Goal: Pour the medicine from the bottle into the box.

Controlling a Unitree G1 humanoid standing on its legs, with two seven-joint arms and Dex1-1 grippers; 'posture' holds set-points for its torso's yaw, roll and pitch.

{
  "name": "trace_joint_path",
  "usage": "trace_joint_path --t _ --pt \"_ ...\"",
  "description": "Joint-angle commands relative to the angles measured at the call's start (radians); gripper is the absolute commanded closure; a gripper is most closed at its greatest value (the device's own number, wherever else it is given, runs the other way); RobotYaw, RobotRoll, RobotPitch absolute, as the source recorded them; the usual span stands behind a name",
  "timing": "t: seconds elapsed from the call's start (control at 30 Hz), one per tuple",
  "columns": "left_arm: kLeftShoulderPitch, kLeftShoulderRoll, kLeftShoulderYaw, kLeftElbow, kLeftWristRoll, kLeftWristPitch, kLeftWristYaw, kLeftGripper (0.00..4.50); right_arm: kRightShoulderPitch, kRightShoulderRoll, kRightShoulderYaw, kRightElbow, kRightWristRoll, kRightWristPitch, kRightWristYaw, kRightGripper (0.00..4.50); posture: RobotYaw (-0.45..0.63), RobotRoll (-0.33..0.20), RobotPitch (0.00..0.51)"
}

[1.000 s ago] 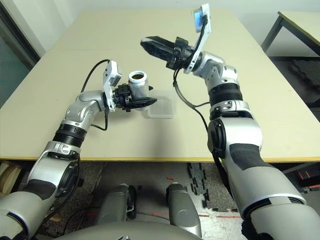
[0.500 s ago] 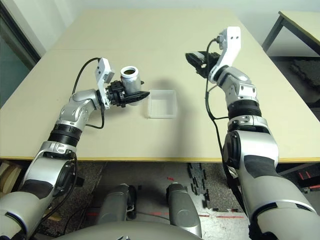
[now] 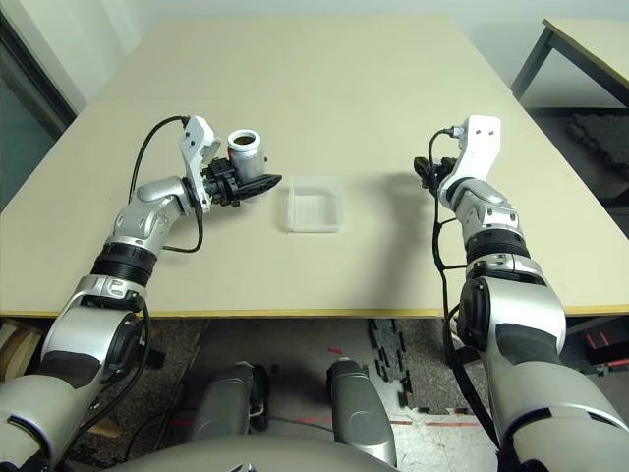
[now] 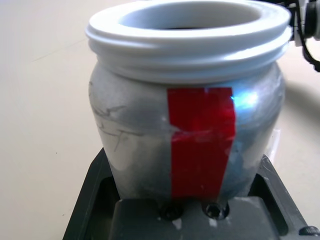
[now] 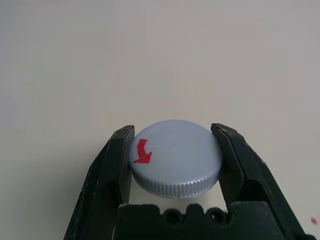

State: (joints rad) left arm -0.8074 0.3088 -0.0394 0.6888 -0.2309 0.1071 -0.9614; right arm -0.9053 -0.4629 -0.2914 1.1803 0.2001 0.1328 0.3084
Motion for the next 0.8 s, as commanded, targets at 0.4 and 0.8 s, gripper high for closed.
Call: trace_joint_path --t 0.4,0.8 --pt "-0.036 0.011 -0.003 0.05 0.04 -0.027 0.007 1.81 -0.023 -0.003 0.056 0.019 -0.06 -0.112 0.093 0.0 -0.19 0.0 0.063" --pt "-0.081 0.016 0.0 0.1 0.062 -0.043 0.012 1.81 -0.052 -0.084 0.142 -0.175 -0.047 -0.131 0.571 0.0 -0.2 0.0 0.054"
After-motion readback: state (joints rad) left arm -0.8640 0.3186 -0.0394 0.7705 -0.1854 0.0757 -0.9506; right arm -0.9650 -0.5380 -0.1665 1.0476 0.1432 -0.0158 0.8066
